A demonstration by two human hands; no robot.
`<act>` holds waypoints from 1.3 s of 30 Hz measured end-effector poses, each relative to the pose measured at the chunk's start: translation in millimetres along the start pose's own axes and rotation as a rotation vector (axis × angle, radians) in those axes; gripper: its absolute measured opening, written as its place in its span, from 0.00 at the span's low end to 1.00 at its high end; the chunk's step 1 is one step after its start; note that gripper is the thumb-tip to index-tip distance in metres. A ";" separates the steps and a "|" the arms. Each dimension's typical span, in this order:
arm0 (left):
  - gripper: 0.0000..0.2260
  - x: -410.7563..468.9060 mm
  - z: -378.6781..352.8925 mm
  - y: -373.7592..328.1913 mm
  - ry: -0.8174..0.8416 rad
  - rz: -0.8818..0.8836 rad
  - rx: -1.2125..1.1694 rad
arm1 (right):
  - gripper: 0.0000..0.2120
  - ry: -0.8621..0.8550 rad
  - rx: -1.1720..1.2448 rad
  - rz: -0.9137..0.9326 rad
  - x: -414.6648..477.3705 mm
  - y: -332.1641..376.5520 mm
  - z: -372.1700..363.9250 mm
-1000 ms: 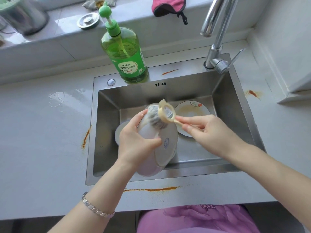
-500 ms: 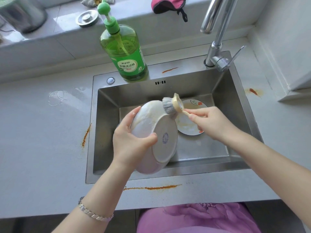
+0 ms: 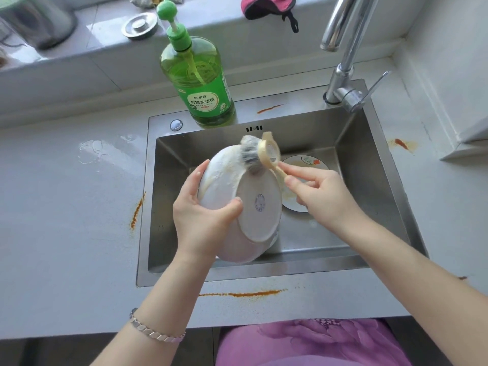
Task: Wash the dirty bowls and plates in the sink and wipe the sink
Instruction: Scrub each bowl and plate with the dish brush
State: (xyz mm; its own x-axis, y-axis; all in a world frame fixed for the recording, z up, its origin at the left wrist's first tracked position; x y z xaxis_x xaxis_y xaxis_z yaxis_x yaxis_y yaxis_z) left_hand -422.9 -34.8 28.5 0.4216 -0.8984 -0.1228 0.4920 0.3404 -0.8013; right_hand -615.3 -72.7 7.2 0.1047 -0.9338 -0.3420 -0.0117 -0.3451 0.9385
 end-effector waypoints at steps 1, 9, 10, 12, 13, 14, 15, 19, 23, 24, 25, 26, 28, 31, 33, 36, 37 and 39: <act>0.30 0.5 0.9 1.1 -0.021 0.007 -0.020 | 0.15 -0.045 0.005 -0.041 2.7 -8.8 5.8; 0.29 -10.4 -10.0 6.7 -0.137 0.082 -0.297 | 0.28 -0.148 0.405 -0.461 -9.6 -73.3 9.4; 0.30 -12.2 -12.2 5.8 -0.145 0.081 -0.334 | 0.29 -0.108 0.453 -0.471 -9.2 -73.0 5.6; 0.31 -15.1 -15.3 3.1 -0.145 0.071 -0.375 | 0.24 -0.066 0.490 -0.462 -7.3 -71.0 3.2; 0.31 -15.8 -16.7 3.3 -0.139 0.075 -0.389 | 0.22 -0.056 0.500 -0.454 -6.7 -70.9 3.8; 0.31 -16.0 -17.6 5.0 -0.125 0.085 -0.400 | 0.21 -0.048 0.512 -0.447 -6.4 -71.7 4.6; 0.32 -15.7 -17.9 7.5 -0.099 0.097 -0.404 | 0.21 -0.046 0.525 -0.439 -6.4 -72.1 5.6; 0.33 -8.3 -14.7 20.1 0.126 0.133 -0.318 | 0.20 -0.084 0.497 -0.363 -6.6 -63.8 21.7; 0.29 6.4 -10.0 18.2 0.353 0.102 -0.063 | 0.21 -0.056 0.193 -0.256 -6.6 -40.1 34.9; 0.29 7.8 -9.5 15.3 0.390 0.077 -0.029 | 0.21 -0.042 0.148 -0.240 -6.9 -34.5 35.0; 0.30 7.9 -9.1 12.8 0.418 0.057 -0.024 | 0.20 -0.028 0.125 -0.226 -6.9 -29.6 34.9; 0.30 7.2 -8.5 11.5 0.439 0.046 -0.033 | 0.19 -0.013 0.122 -0.217 -6.8 -24.4 34.9; 0.30 5.1 -7.5 11.1 0.447 0.052 -0.071 | 0.16 0.027 0.144 -0.215 -5.7 -16.3 34.0; 0.27 -0.2 -9.1 8.5 0.371 0.085 -0.160 | 0.16 0.073 0.140 -0.248 -3.3 -17.9 29.8; 0.25 -3.7 -12.2 6.4 0.318 0.111 -0.204 | 0.16 0.070 0.114 -0.268 -1.9 -28.3 27.0; 0.28 -8.9 -14.9 7.6 0.310 0.156 -0.266 | 0.17 0.036 0.103 -0.278 -1.2 -44.2 26.3; 0.29 -10.6 -14.4 8.8 0.318 0.163 -0.263 | 0.19 0.018 0.128 -0.274 -0.3 -47.9 27.3; 0.30 -15.0 -12.7 9.0 0.336 0.143 -0.231 | 0.22 -0.003 0.155 -0.260 2.1 -51.1 28.8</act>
State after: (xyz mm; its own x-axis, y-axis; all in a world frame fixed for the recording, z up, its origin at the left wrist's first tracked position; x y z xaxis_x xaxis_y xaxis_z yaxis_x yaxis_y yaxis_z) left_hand -434.5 -21.8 15.7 0.1834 -0.9000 -0.3955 0.2472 0.4316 -0.8675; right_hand -643.1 -59.8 -42.8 0.1207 -0.8125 -0.5703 -0.1365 -0.5827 0.8012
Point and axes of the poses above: each hand's wrist, its own x-axis towards the middle knuckle, its own z-axis out of the back of the hand, y = z × x, the point moved 5 cm from there along x, towards the middle knuckle, and after that the axes turned 14 degrees about x, right-handed, at the moved point
